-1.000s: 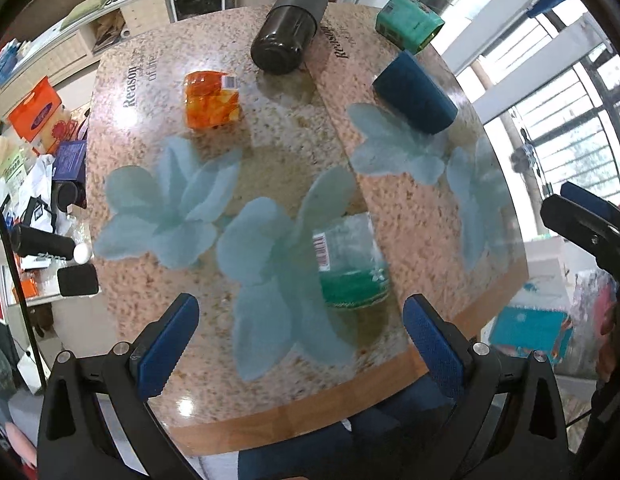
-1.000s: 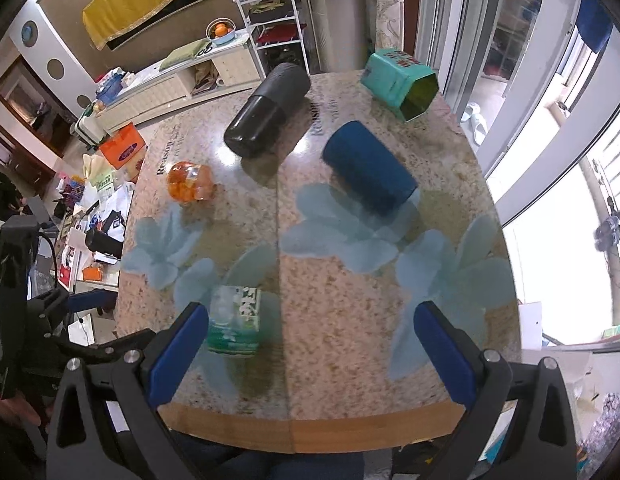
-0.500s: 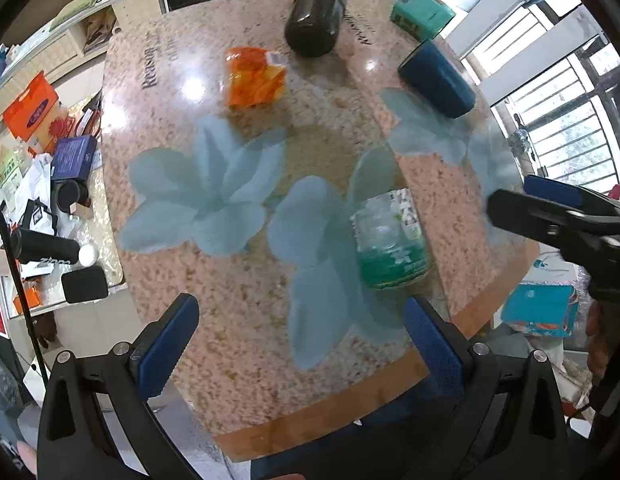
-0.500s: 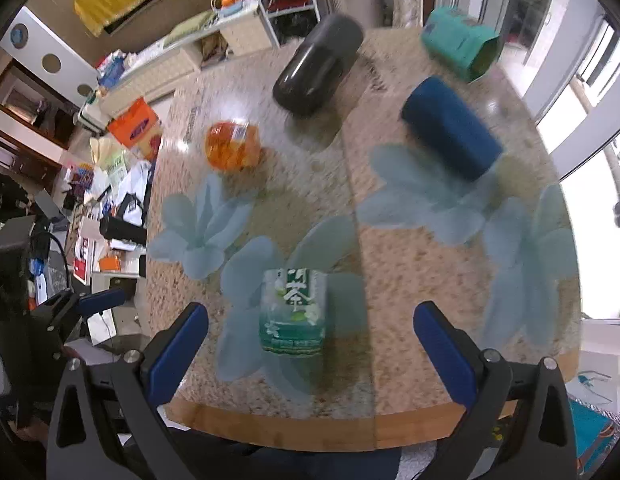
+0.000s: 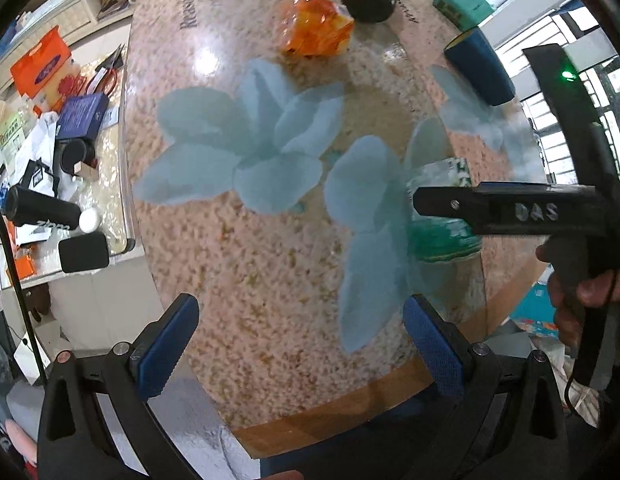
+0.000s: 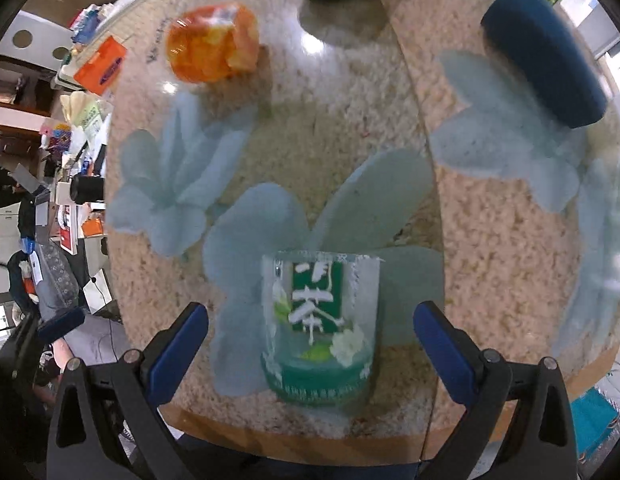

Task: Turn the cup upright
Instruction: 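Grasp the clear cup with the right gripper and lift it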

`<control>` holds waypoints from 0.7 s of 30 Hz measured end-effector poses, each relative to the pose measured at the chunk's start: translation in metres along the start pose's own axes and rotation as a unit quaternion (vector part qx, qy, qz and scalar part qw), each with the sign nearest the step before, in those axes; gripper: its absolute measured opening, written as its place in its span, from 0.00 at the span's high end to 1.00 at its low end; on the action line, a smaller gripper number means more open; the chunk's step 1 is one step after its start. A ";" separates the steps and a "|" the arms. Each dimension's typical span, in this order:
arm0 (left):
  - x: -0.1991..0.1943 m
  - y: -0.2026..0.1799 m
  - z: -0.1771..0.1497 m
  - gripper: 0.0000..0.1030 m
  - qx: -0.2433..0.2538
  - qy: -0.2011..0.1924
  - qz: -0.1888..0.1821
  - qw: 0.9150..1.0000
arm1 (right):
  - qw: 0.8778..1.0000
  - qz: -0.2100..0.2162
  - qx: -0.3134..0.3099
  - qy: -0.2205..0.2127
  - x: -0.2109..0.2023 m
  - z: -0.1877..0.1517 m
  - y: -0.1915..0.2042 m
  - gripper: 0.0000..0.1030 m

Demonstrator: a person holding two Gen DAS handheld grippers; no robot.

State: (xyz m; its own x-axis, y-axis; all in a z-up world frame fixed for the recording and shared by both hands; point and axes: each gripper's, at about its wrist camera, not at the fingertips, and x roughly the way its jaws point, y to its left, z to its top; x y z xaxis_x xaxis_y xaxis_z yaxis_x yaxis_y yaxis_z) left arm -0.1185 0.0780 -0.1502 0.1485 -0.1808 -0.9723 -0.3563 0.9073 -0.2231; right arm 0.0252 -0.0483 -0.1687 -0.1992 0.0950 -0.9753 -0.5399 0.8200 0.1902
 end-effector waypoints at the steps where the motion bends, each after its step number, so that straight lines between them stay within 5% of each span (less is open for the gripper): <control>1: 0.002 0.001 -0.001 0.00 -0.002 0.002 0.001 1.000 | 1.000 0.001 0.005 0.008 0.003 0.001 -0.001 0.00; 4: 0.004 0.004 -0.003 0.00 -0.008 0.005 -0.002 1.000 | 0.999 -0.001 0.019 0.026 0.013 0.004 -0.007 0.01; 7: 0.005 0.006 -0.003 0.00 -0.010 0.006 -0.004 1.000 | 0.999 -0.004 0.024 0.042 0.020 0.004 -0.010 0.26; 12: 0.006 0.006 -0.001 0.00 -0.010 0.005 -0.002 1.000 | 0.999 0.001 0.026 0.043 0.020 0.004 -0.010 0.42; 21: -0.008 -0.006 0.014 0.00 0.002 -0.020 -0.001 1.000 | 0.999 0.039 0.010 -0.014 -0.030 0.008 -0.040 0.43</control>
State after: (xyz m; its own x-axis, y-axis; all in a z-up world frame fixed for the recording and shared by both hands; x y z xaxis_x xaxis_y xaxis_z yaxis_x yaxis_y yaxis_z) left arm -0.1045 0.0798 -0.1401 0.1860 -0.1673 -0.9682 -0.3516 0.9088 -0.2246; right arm 0.0598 -0.0796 -0.1483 -0.2176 0.1750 -0.9602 -0.5074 0.8201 0.2645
